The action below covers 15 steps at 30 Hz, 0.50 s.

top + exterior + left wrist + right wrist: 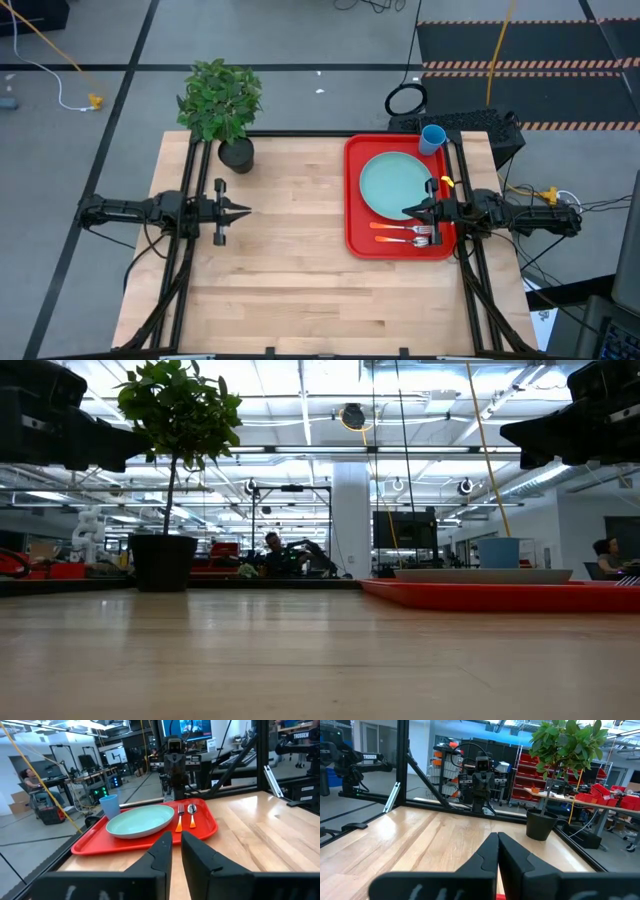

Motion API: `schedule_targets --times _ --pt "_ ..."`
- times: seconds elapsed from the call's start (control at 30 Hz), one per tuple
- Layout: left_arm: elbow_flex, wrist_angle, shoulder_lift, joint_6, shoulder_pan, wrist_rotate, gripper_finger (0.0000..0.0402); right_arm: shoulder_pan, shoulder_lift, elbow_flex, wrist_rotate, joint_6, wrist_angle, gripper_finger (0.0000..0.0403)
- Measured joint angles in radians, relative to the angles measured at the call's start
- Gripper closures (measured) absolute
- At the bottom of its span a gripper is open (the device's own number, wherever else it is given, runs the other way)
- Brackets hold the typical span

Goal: Pick and place plate/cup/fork/spoon on tray
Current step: Return to Home Position

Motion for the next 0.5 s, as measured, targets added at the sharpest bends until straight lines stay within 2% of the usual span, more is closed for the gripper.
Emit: schedule_targets --times 0.5 --pt "0.000 0.006 0.000 -0.003 0.000 0.000 0.0355 0.000 0.000 0.000 0.000 0.000 0.000 0.0403"
